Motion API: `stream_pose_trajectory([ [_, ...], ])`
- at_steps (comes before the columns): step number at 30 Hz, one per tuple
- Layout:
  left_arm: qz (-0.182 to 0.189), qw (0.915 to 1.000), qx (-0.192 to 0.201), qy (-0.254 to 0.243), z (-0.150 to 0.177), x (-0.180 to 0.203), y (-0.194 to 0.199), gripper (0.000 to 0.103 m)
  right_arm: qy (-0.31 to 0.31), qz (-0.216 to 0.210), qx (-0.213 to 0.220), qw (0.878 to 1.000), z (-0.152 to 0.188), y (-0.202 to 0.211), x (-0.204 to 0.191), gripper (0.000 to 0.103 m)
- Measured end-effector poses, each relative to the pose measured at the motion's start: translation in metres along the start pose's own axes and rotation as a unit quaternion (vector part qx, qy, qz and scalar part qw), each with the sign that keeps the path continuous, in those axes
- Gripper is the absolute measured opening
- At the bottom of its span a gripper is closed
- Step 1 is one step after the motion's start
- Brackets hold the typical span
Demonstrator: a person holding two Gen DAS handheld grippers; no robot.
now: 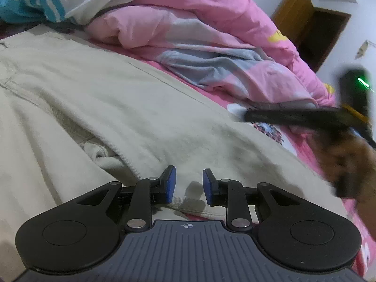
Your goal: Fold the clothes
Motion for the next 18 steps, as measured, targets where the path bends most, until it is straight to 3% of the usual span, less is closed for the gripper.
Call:
stream_pose_trajectory([
  [2,-0.004,1.0000,0.002,-0.005,0.002,0.001,0.001,0.026,0.036,-0.019,-0.023,0.999,-0.014,-0.046,-0.025,0.007],
  [5,-0.003,1.0000,0.001,-0.001,0.003,-0.001,0.001,0.026,0.029,0.009,-0.013,0.999,-0.038,-0.081,-0.009,0.000],
  [7,-0.001,1.0000,0.001,0.008,0.002,-0.003,0.001,0.026,0.019,0.076,0.013,0.997,-0.060,-0.080,0.006,0.006],
  [8,0.000,0.9999,0.000,0.013,0.002,-0.004,0.001,0.026,0.027,0.088,0.023,0.995,-0.066,-0.076,0.003,0.007],
  [10,0.003,0.9997,-0.003,0.025,0.003,-0.006,0.002,0.026,0.055,0.073,0.035,0.995,-0.071,-0.062,-0.018,0.007],
  [14,0.002,0.9993,-0.001,0.037,0.004,-0.007,0.003,0.026,0.109,-0.078,-0.006,0.991,-0.061,-0.069,-0.095,0.007],
  [18,0.001,0.9995,0.000,0.031,0.005,-0.007,0.002,0.025,0.122,-0.064,-0.025,0.990,-0.076,-0.136,-0.117,0.003],
])
Point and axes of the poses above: each gripper's, at about its wrist camera, not at the fingertips, and y roughly against the way its jaws point, x to its right, z to its underside, the point moved 9 cm from there along -y, roughly the way its jaws point, and after that the axes turned 13 degrees about -y, right-handed, at the moved point
